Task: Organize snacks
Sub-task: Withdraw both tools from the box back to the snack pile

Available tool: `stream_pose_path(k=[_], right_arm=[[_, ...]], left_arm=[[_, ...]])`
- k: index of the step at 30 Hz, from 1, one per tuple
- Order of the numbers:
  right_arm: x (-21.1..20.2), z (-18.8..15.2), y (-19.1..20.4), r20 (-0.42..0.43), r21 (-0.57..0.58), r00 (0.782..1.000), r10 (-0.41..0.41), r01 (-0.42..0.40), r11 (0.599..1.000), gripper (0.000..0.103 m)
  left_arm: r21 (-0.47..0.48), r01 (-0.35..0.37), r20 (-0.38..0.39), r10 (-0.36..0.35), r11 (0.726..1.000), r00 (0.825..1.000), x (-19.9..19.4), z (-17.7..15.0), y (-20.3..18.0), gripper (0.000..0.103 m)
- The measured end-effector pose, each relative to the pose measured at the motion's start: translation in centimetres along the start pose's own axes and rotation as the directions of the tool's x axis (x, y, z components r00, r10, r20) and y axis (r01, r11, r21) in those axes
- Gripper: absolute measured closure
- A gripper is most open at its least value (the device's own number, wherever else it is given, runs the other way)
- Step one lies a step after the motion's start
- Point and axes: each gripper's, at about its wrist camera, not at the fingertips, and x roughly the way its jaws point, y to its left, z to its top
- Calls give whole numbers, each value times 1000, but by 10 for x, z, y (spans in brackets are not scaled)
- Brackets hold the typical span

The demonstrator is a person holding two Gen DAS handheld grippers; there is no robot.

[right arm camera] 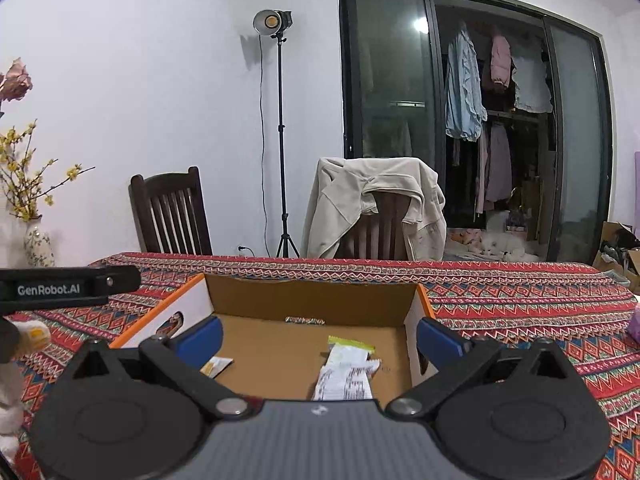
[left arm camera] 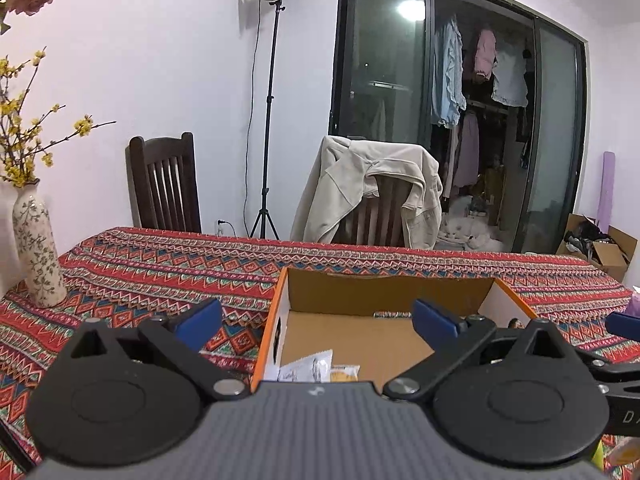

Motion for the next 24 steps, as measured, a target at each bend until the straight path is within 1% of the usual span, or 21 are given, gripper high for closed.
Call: stream_pose_path(k=[13,16,20,24], right_arm=[[-36,-38,3,-56,9,998,3,-2,1000,0],[-44,-49,1,-68,19,998,5,-3,1000,0],[-53,-63,1,-83,34,997,3,0,999,0],[-61,-77,0,-104,41,995,12,-7,999,0]], left_arm=[[-14,13,-41,-14,1000,999,-35,-32,13,0],[-19,12,-46,-13,1000,999,-42,-42,15,0],[-48,17,-57,-19,999,998,-53,-56,23,0],[-52,19,-62,-22,998,998,-62,-72,28,0]])
